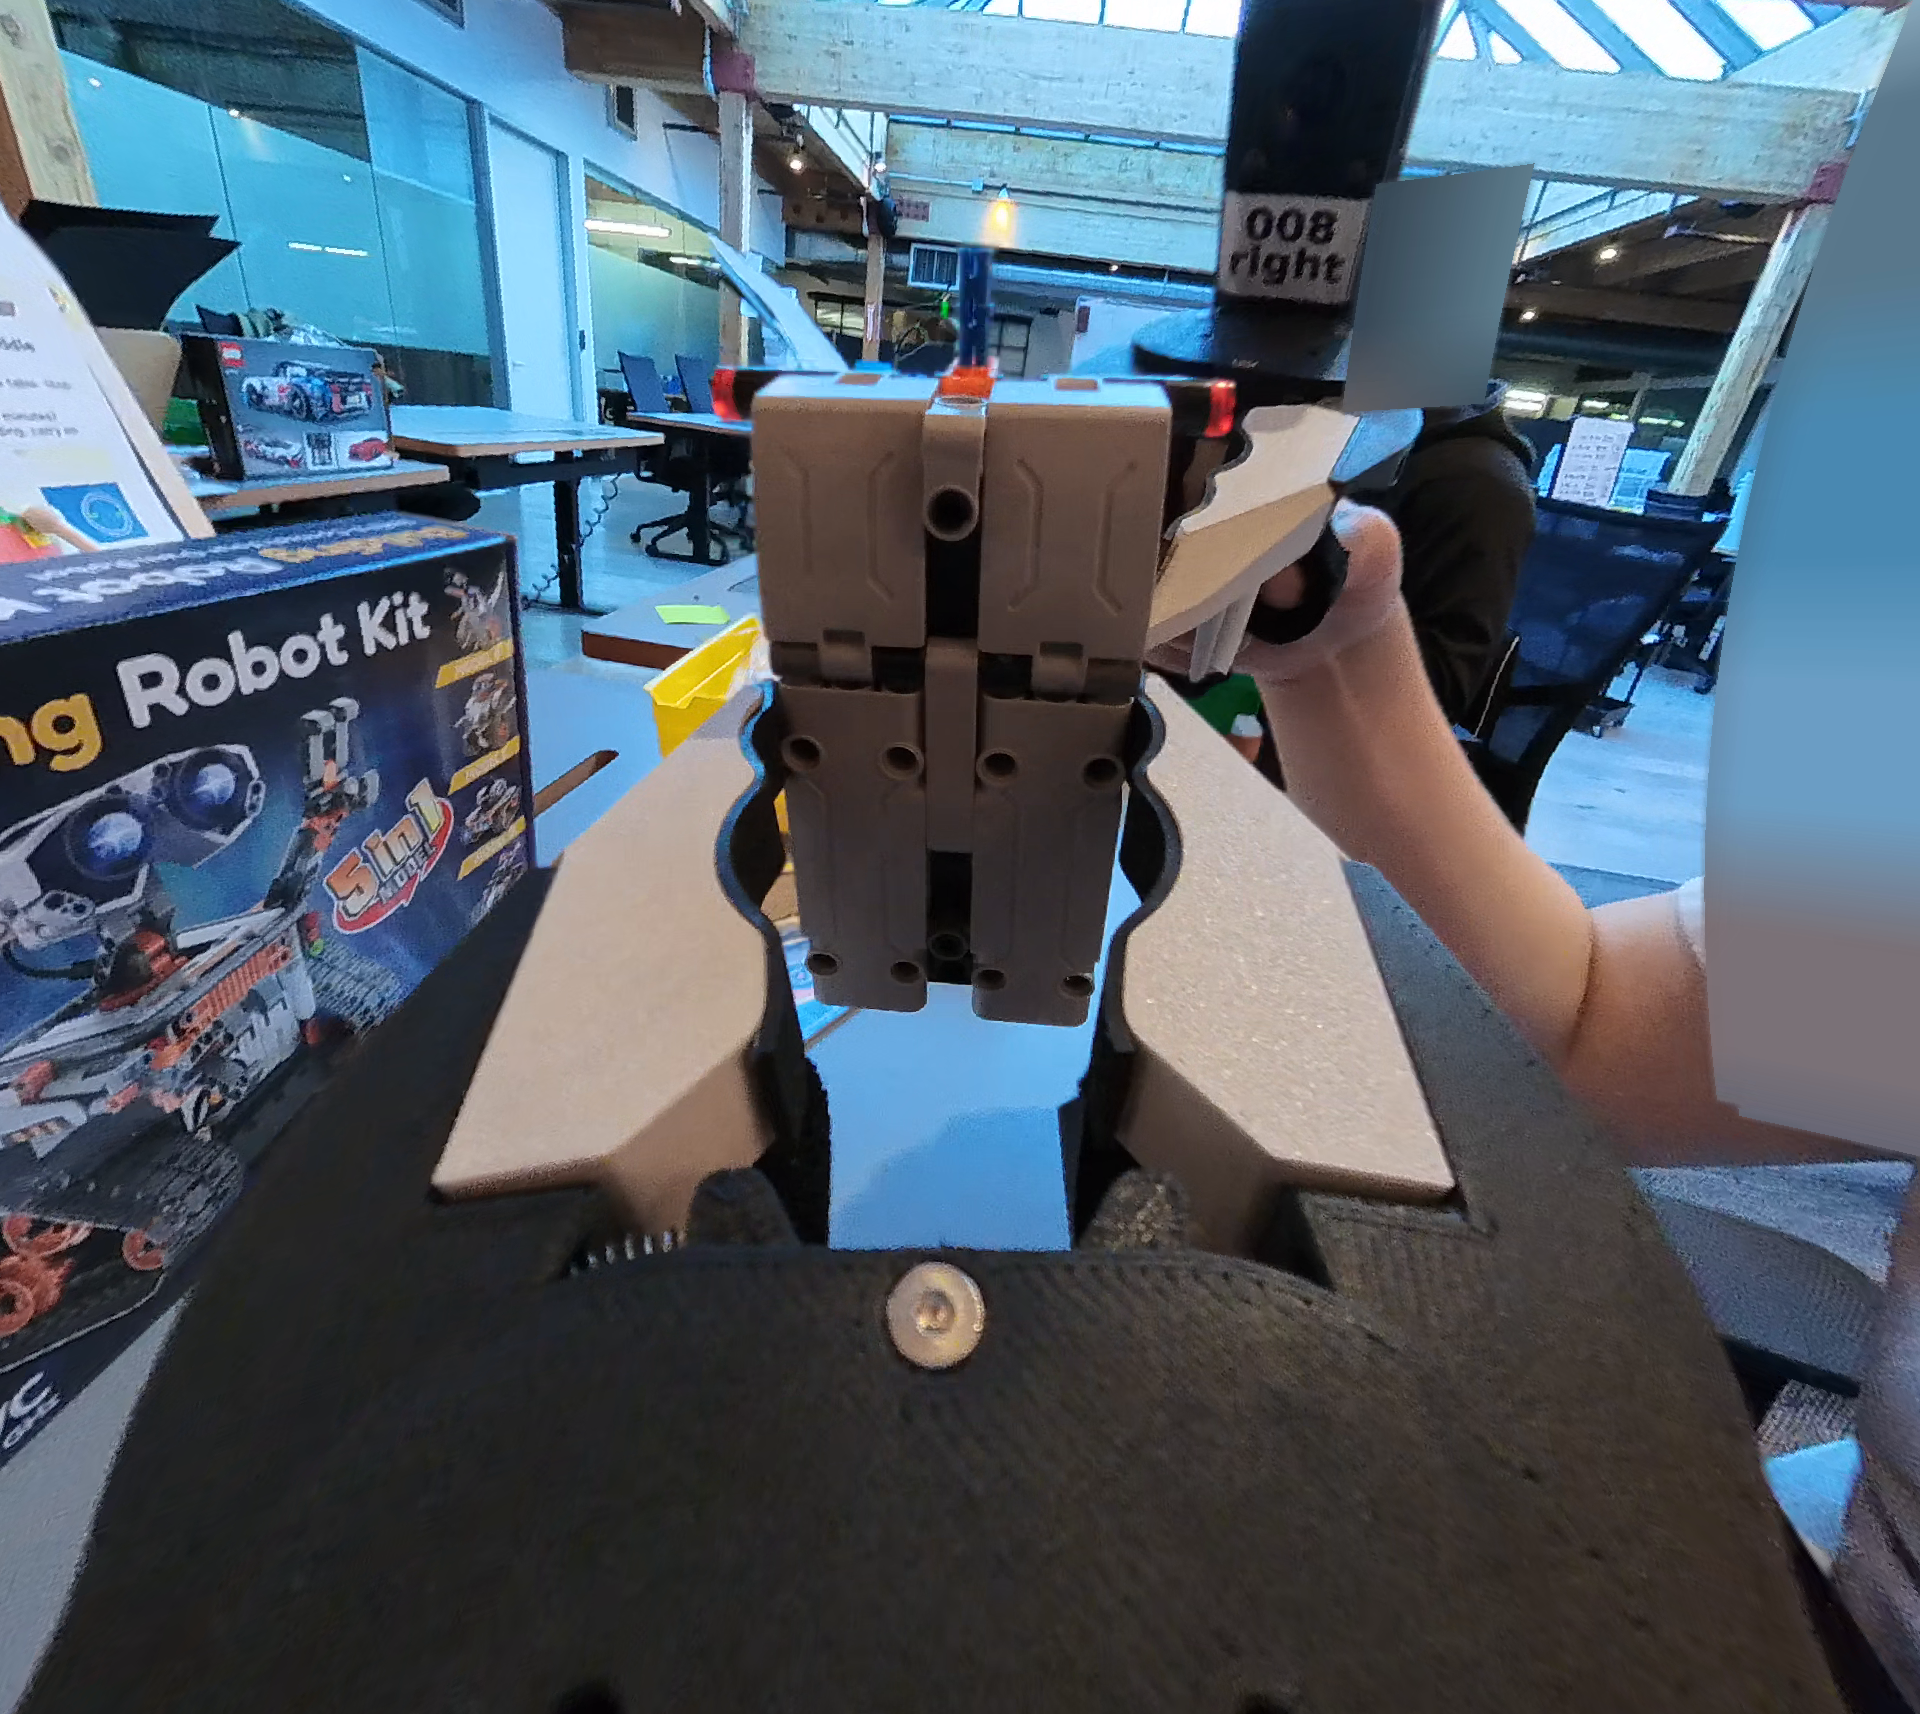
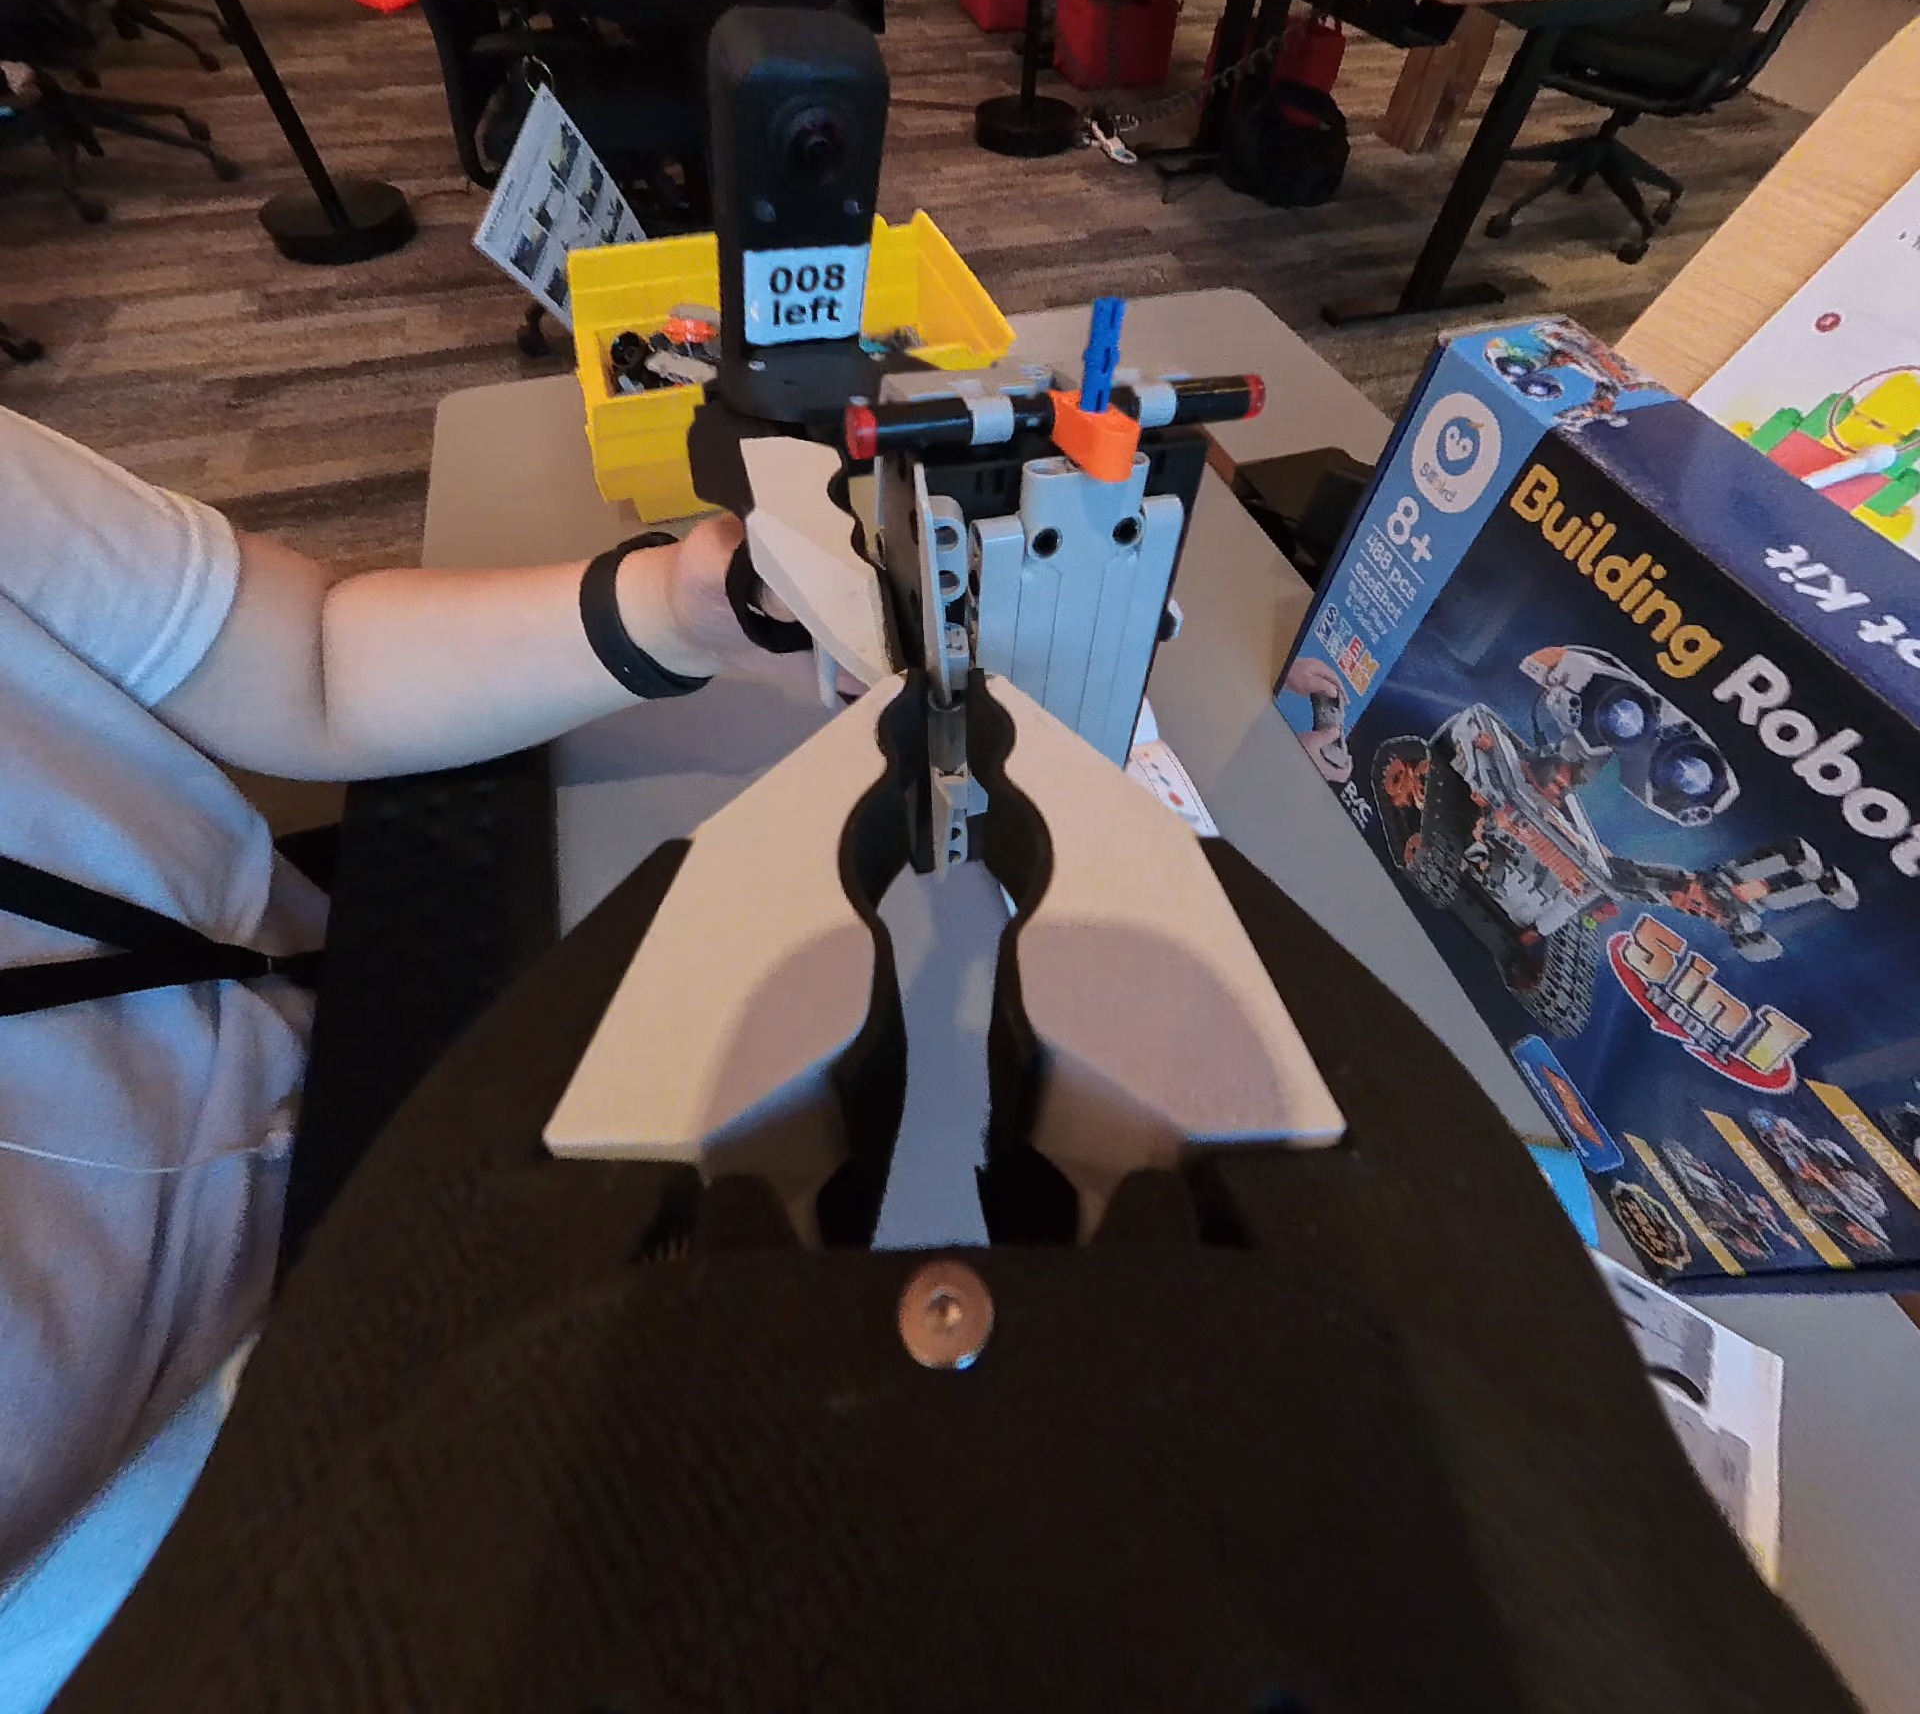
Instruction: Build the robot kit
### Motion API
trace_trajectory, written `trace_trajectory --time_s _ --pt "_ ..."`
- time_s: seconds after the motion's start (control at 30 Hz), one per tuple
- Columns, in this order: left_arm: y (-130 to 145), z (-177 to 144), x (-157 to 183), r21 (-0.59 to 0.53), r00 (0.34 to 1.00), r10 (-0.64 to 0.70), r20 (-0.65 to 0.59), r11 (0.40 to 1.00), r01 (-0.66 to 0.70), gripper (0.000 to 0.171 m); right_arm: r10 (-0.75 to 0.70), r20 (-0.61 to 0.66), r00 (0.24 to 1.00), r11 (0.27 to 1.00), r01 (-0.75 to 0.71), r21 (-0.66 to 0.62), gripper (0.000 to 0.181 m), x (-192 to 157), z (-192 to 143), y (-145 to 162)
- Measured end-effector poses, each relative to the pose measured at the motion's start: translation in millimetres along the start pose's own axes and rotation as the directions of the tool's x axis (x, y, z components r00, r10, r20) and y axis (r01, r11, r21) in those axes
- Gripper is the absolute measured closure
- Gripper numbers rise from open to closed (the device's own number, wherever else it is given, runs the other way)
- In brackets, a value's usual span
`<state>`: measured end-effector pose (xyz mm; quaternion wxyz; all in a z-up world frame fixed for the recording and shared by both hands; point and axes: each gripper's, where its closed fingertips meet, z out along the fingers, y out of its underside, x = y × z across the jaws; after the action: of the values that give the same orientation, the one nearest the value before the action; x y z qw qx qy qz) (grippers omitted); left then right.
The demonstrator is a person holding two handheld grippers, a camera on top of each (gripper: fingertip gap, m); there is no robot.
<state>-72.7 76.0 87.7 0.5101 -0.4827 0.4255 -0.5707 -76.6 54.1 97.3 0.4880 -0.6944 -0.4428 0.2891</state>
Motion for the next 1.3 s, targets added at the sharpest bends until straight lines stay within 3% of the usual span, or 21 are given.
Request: trace_trajectory --time_s 0.13,0.33,0.53,0.73,1.1,1.3 --pt "18 2 -5 -0.06 0.999 -0.039 -0.019 0.997 0.037 0.109 -0.031 -0.019 0.999 0.996 0.029 -0.089 0.174 6 3 17" --pt "34 3 -10 -0.085 0.99 -0.131 -0.046 0.988 0.127 0.108 0.028 0.046 0.999 0.995 -0.024 -0.094 0.175 11 7 29" --pt "33 3 -12 -0.042 0.989 -0.139 -0.046 0.99 0.137 0.108 0.142 0.158 0.977 0.99 -0.14 -0.023 0.175 12 9 27" --pt "33 7 -19 0.066 0.984 -0.18 -0.013 0.981 0.181 0.108 0.153 0.087 0.984 0.988 -0.151 -0.033 0.175 20 9 27" --pt "32 16 -14 0.218 0.905 -0.398 -0.147 0.88 0.422 0.109 0.291 0.065 0.955 0.957 -0.289 -0.032 0.175 21 3 25" --pt "25 16 -13 0.315 0.829 -0.507 -0.238 0.767 0.559 0.108 0.355 0.05 0.934 0.935 -0.352 -0.051 0.175 23 3 17"
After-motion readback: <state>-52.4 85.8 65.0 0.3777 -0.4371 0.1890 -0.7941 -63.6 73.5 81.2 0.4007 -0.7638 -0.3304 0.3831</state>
